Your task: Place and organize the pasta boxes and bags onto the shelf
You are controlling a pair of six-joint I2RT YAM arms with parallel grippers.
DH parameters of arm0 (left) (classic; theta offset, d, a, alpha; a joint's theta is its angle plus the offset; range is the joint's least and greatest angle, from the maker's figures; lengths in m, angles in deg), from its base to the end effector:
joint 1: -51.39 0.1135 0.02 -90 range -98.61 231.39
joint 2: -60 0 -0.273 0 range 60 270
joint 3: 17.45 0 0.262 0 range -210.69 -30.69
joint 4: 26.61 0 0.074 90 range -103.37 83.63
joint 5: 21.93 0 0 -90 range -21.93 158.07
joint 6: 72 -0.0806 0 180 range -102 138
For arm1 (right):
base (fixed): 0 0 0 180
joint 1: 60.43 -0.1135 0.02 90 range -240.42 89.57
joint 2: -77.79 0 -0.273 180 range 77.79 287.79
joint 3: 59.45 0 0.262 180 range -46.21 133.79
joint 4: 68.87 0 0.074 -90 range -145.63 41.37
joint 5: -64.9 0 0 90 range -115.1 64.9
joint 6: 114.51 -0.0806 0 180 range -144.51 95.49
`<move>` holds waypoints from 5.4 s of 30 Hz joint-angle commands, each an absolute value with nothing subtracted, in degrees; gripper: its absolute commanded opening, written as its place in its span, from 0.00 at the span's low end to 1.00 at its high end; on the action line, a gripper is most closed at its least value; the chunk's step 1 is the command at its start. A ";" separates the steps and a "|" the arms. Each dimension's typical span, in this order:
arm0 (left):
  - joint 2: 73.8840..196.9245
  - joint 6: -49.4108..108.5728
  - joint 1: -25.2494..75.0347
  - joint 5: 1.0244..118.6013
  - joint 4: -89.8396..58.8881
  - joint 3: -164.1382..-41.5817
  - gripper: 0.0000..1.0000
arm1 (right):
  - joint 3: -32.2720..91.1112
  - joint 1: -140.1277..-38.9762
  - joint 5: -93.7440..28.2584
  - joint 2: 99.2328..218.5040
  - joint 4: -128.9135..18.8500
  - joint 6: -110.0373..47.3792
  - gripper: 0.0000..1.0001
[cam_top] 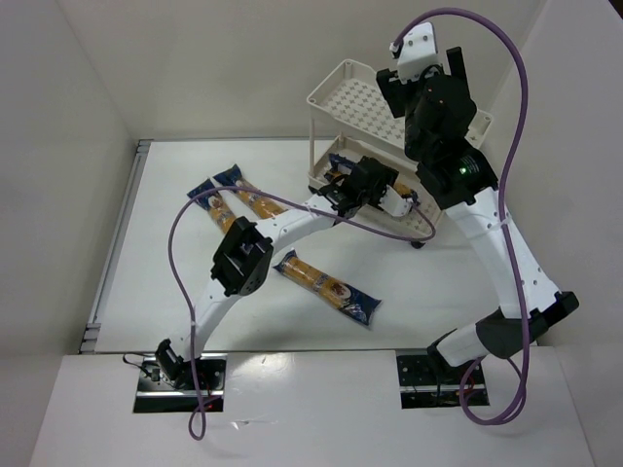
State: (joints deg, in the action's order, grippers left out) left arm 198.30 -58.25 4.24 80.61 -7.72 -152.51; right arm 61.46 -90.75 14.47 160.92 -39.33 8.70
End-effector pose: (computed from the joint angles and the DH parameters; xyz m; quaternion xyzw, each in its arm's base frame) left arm 0.4391 -0.4477 0.2228 0.6972 0.4447 0.2271 0.5144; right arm 0.3100 0.1218 0.5646 -0.1066 0.6583 -0.2394 0.7056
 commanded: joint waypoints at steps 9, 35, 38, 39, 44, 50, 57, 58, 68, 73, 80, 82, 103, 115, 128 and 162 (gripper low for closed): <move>189.13 -55.83 4.72 80.73 -12.67 -149.10 0.78 | 60.48 -90.48 12.26 158.73 -39.02 8.63 0.89; 139.03 -19.22 14.62 88.05 12.37 -98.19 0.85 | 63.83 -102.34 -1.70 170.42 -16.90 1.69 0.93; 139.01 -12.08 33.67 81.56 13.00 -98.80 0.85 | 60.23 -102.35 -9.79 171.22 -14.68 -4.55 0.93; 139.01 -7.27 38.86 79.26 13.00 -98.81 0.85 | 57.09 -102.35 -12.07 171.22 -13.63 -4.56 0.93; 139.71 2.78 54.64 67.39 15.45 -97.31 0.86 | 46.88 -104.97 -26.23 172.86 -10.11 -6.58 0.93; 143.66 15.62 62.62 51.92 17.21 -98.72 0.89 | 33.08 -105.69 -25.18 180.96 -12.64 -6.41 1.00; 147.18 18.09 63.87 45.75 16.60 -99.25 0.90 | 26.31 -108.14 -27.30 181.50 -16.25 -5.89 1.00; 147.19 17.57 63.87 46.53 16.08 -99.25 0.90 | 25.51 -108.93 -27.30 182.02 -16.25 -5.88 1.00; 151.75 15.01 63.87 49.36 16.07 -103.37 0.90 | 22.44 -111.58 -30.38 180.87 -16.15 -8.68 1.00; 152.99 15.01 63.87 49.35 16.07 -105.04 0.90 | 21.81 -111.58 -25.20 185.80 -19.15 -13.08 1.00; 155.44 13.79 63.87 49.88 15.54 -106.18 0.90 | 24.09 -111.58 -21.85 187.91 -20.04 -13.01 0.52; 155.45 13.78 63.87 49.88 15.54 -106.80 0.90 | 24.79 -111.58 -21.33 187.22 -19.34 -11.43 0.00; 159.05 13.78 63.35 49.88 14.49 -117.09 0.90 | 73.75 -113.95 19.64 177.11 -15.94 13.92 0.00; 156.68 13.78 63.35 50.41 14.49 -115.42 0.90 | 91.58 -98.93 29.04 185.80 -48.51 52.03 0.00; 157.73 13.78 62.29 48.12 14.49 -116.65 0.90 | 97.41 -89.96 20.96 191.97 -36.65 46.08 0.15; 171.00 42.68 58.61 42.42 12.82 -113.85 1.00 | 103.74 -88.46 16.73 183.53 -32.60 1.25 0.87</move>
